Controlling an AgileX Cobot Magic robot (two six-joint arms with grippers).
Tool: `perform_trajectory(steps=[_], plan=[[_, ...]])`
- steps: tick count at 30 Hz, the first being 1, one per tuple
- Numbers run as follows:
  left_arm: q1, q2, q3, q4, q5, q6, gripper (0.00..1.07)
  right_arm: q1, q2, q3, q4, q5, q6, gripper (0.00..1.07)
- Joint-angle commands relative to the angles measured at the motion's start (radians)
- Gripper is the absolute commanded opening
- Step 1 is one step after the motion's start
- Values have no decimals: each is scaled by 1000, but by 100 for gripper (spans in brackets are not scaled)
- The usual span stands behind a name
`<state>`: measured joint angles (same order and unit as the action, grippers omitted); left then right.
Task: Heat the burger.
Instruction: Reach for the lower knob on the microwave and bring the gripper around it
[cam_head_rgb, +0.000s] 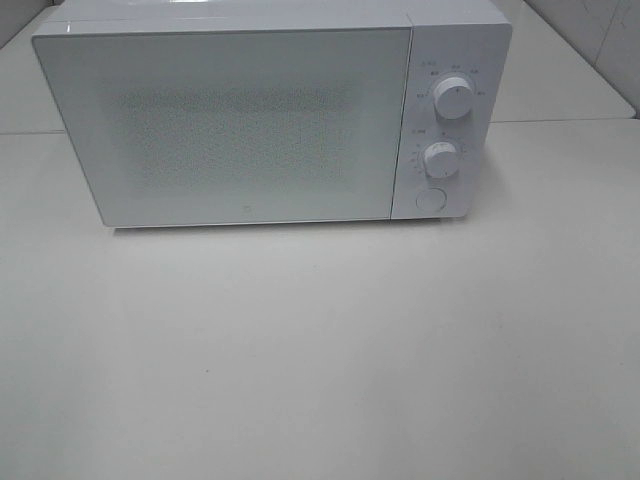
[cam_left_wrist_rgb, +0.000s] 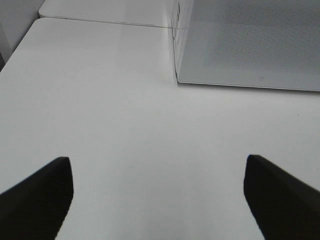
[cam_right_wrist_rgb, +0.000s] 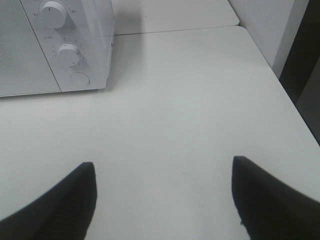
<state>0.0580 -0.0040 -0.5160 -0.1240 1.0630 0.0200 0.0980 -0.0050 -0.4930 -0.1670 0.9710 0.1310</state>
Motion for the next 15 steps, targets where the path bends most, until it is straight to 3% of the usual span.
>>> perform_trajectory(steps=[1,15], plan=[[0,-22,1,-9,6,4,85,-6,-28,1,-3,-6,5,72],[0,-20,1,-9,6,4,85,-6,-28,1,-3,-6,5,72]])
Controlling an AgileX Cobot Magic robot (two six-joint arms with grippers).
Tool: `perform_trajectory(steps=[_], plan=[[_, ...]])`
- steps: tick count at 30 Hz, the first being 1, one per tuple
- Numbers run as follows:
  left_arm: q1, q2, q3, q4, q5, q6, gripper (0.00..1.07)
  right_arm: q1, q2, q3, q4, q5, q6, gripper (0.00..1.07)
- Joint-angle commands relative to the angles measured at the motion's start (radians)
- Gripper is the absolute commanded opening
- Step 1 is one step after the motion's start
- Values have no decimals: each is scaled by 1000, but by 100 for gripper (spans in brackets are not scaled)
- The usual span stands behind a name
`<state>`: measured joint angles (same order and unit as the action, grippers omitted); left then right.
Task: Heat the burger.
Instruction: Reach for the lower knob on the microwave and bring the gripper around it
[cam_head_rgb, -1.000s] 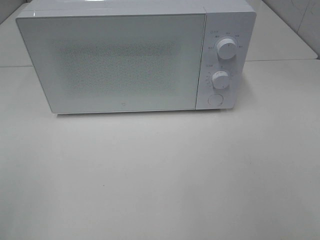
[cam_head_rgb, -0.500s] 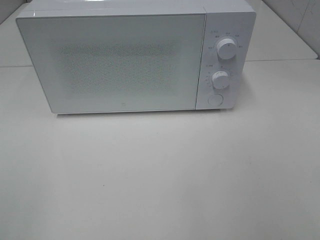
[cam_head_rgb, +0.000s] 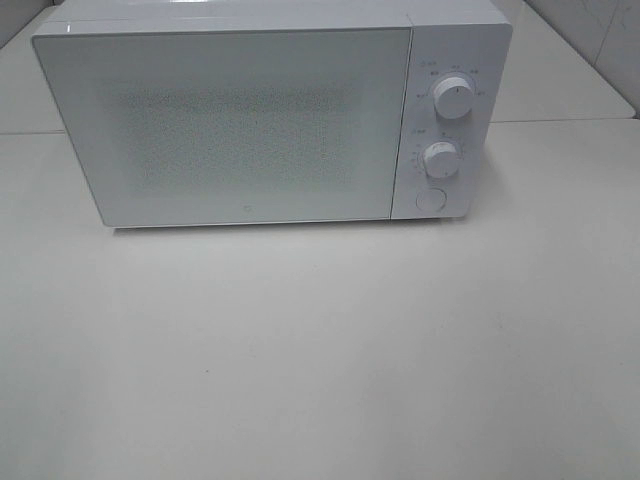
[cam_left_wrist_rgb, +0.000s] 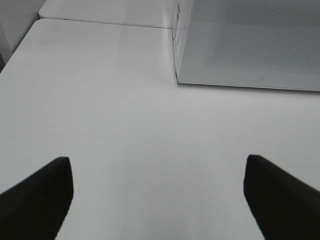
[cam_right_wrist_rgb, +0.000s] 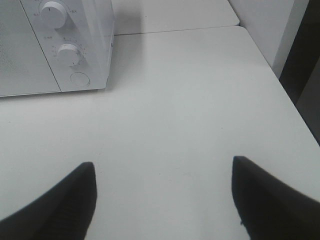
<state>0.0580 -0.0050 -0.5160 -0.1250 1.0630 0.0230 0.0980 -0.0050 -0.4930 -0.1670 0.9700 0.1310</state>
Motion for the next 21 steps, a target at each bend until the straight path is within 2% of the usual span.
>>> perform_trajectory(steps=[1,21], plan=[[0,-17,1,-8,6,1,85,-6,-28,1,-3,-5,5,72],[0,-17,1,-8,6,1,85,-6,-28,1,-3,-5,5,72]])
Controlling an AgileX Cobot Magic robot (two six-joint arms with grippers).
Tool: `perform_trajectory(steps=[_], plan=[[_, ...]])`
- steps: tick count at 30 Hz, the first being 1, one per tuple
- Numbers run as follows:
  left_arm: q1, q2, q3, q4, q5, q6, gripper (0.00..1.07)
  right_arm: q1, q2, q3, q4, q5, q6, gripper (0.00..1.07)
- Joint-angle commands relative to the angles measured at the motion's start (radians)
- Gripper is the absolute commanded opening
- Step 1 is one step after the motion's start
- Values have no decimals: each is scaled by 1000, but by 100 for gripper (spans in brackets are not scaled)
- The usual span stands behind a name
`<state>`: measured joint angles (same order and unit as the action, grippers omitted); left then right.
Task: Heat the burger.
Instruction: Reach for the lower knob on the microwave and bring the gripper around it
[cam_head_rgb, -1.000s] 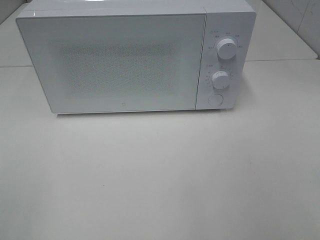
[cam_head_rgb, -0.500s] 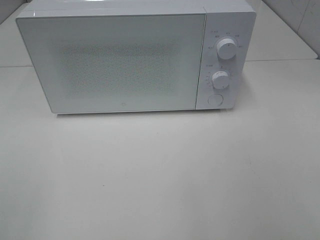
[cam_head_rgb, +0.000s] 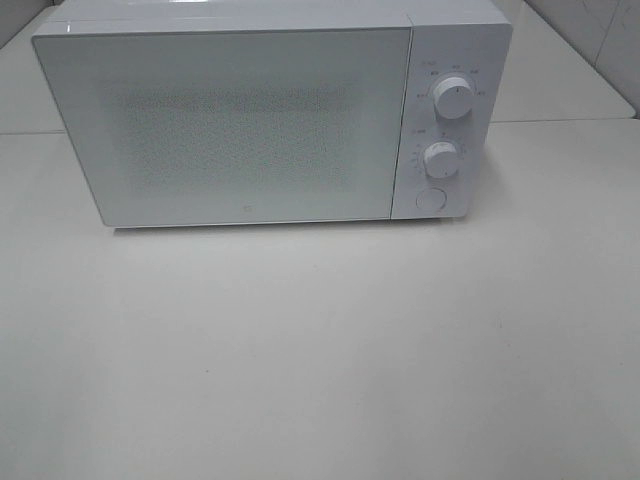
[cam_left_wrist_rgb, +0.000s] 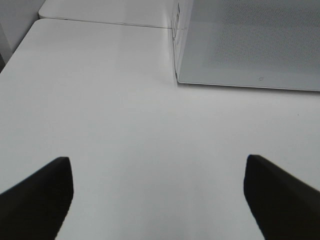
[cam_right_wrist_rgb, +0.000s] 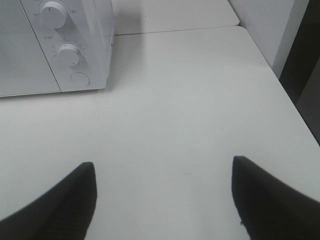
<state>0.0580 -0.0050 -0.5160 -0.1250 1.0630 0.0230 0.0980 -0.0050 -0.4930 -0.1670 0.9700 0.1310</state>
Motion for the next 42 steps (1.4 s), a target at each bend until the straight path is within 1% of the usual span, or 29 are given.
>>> perform_trajectory(steps=[1,4,5,6,8,10,17,24,35,42], plan=[[0,-17,1,-8,6,1,85,-6,-28,1,-3,-5,5,72],[0,-17,1,-8,6,1,85,-6,-28,0,-4,-7,6,72],[0,-17,1,-8,6,1,85,-6,-28,-4,-12,-12,4,75],[0,-17,1,-8,6,1,85,-6,-28,-4,-12,-12,4,75],[0,-17,1,-8,6,1,85,-6,-28,-10,-32,-23,4,80],[0,-17,1,-8,6,1,85,-6,-19,-15,-37,-43,4,81],[0,-17,1,-8,6,1,85,-6,61,-22,-38,-96,1,80],[0,-17,1,-8,6,1,85,-6,194,-19,-31,-265,4,78],[0,-17,1,-8,6,1,85,-6,343,-19,-31,-432,5,76],[0,-17,1,-8,6,1,85,-6,434,37,-29,-615,12,76]])
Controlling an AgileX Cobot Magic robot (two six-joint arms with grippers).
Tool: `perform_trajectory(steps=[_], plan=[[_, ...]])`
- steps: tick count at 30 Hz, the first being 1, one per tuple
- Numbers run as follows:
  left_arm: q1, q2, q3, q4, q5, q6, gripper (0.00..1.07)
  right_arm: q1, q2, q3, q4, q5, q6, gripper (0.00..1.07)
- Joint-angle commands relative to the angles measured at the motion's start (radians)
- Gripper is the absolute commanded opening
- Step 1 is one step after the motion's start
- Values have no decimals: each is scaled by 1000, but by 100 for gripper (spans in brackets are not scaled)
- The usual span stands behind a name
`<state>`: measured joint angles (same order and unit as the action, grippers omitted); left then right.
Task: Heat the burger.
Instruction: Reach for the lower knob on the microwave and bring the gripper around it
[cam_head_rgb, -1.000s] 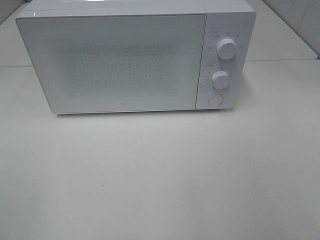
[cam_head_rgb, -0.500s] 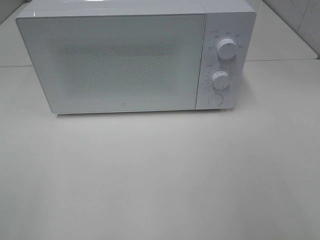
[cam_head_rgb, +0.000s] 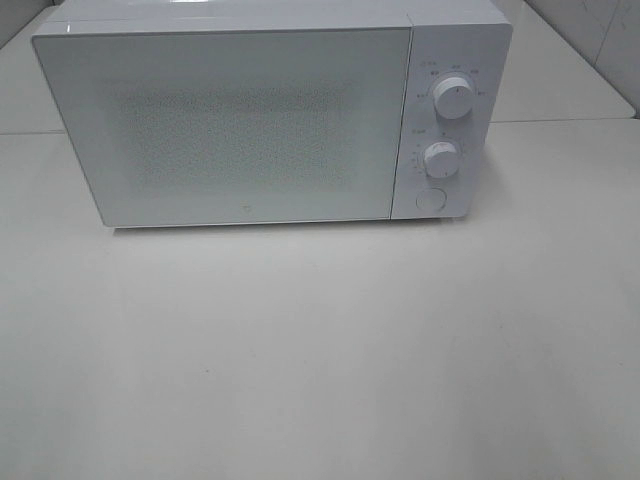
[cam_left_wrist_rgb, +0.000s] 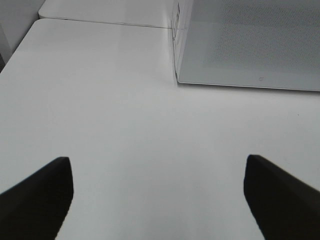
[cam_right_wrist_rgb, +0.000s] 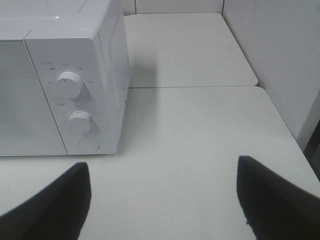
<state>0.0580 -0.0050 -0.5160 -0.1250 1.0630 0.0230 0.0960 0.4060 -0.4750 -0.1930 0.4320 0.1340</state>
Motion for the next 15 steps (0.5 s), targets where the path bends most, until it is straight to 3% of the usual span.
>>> perform_trajectory(steps=[1,15], plan=[[0,-17,1,-8,6,1,85,-4,29,28,-4,-96,9,76],[0,-17,1,-8,6,1,85,-4,152,159,-3,-432,11,76]])
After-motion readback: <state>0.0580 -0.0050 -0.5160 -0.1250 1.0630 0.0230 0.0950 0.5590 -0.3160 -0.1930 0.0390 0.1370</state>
